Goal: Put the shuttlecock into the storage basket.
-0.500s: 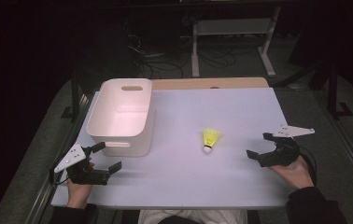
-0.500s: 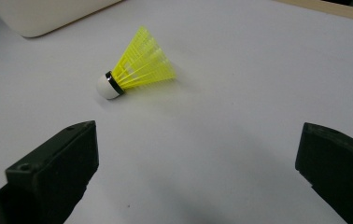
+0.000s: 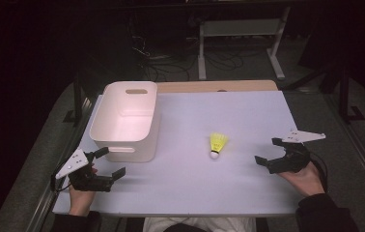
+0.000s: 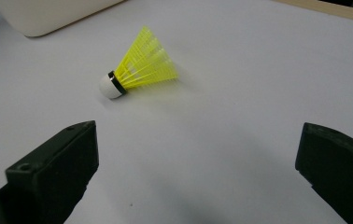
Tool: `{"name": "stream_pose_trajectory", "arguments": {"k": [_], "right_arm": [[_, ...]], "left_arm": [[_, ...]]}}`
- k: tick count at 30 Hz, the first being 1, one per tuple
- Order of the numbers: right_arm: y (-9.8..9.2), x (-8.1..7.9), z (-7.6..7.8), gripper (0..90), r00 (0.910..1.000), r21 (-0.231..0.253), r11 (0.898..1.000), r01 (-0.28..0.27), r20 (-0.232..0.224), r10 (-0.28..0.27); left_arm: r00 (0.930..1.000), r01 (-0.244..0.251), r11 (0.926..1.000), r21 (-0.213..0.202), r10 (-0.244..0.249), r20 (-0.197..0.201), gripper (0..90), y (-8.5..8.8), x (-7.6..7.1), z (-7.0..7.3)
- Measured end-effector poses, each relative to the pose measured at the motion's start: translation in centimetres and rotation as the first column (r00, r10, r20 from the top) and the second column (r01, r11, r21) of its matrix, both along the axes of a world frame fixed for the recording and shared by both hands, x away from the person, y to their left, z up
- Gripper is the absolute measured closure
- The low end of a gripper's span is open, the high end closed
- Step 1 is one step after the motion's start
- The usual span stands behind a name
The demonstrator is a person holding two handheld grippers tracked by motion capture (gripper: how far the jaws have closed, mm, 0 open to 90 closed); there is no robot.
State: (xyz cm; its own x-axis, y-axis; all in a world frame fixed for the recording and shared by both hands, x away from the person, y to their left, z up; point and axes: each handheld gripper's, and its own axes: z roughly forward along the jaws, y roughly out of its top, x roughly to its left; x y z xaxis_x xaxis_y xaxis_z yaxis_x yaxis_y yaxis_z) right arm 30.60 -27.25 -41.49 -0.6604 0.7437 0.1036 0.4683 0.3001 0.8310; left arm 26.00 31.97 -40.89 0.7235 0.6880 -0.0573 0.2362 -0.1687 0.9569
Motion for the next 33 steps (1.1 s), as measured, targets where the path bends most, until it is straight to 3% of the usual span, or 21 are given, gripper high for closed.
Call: {"name": "stream_pose_trajectory", "arguments": {"k": [12, 33], "right_arm": [[0.0, -0.1, 0.4, 0.0, 1.0, -0.022, 1.0, -0.008, -0.003, 0.008], [-0.4, 0.5, 1.8, 0.0, 0.9997, -0.015, 1.0, -0.01, -0.024, 0.01]], "left_arm": [[1.0, -0.001, 0.9999, 0.011, 0.001, -0.004, 0.0, 0.0, 0.0, 0.0], [0.9999, -0.011, 0.9998, 0.014, 0.011, -0.001, 0.0, 0.0, -0.2, 0.0]]}}
